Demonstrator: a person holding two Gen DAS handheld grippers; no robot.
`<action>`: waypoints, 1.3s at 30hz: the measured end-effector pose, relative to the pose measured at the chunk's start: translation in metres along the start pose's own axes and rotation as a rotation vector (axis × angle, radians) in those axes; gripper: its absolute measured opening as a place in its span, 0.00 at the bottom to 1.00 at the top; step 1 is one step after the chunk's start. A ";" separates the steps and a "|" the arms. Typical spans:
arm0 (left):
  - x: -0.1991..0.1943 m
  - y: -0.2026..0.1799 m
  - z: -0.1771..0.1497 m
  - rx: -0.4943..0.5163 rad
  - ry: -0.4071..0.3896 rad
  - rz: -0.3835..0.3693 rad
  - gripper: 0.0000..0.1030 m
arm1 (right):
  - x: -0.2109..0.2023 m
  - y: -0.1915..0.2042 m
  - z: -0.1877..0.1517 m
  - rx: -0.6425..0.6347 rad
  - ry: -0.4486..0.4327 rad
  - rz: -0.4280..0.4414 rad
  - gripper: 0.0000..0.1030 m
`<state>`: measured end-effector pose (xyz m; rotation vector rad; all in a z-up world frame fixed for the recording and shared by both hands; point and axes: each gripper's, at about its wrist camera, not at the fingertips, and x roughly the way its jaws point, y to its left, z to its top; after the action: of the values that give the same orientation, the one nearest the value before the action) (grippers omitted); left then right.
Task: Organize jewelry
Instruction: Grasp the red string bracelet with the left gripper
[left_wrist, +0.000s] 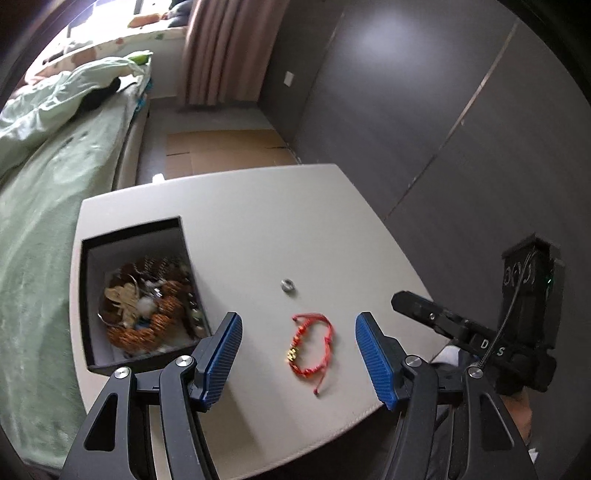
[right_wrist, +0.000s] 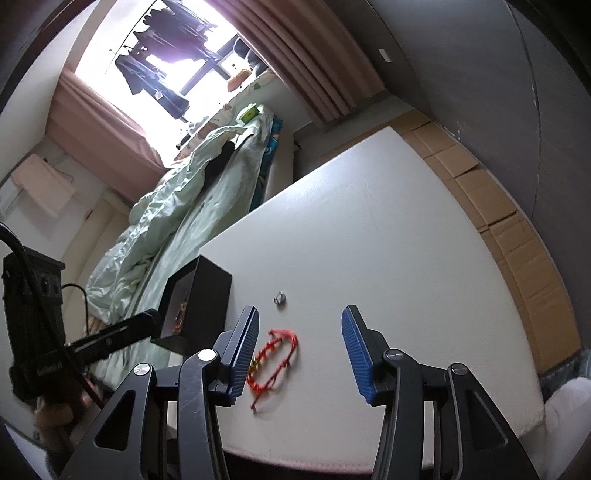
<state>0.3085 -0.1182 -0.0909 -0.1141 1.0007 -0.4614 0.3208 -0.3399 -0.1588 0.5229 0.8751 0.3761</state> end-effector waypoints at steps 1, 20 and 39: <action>0.002 -0.002 -0.002 0.001 0.005 -0.002 0.63 | -0.001 0.000 -0.002 -0.003 0.002 -0.004 0.46; 0.071 -0.006 -0.033 0.014 0.100 0.107 0.41 | -0.019 -0.001 -0.023 -0.065 0.040 -0.152 0.91; 0.057 0.006 -0.040 -0.045 0.068 0.111 0.08 | -0.022 0.001 -0.025 -0.093 0.038 -0.171 0.99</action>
<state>0.3033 -0.1325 -0.1593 -0.0830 1.0783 -0.3430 0.2879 -0.3436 -0.1583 0.3529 0.9274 0.2704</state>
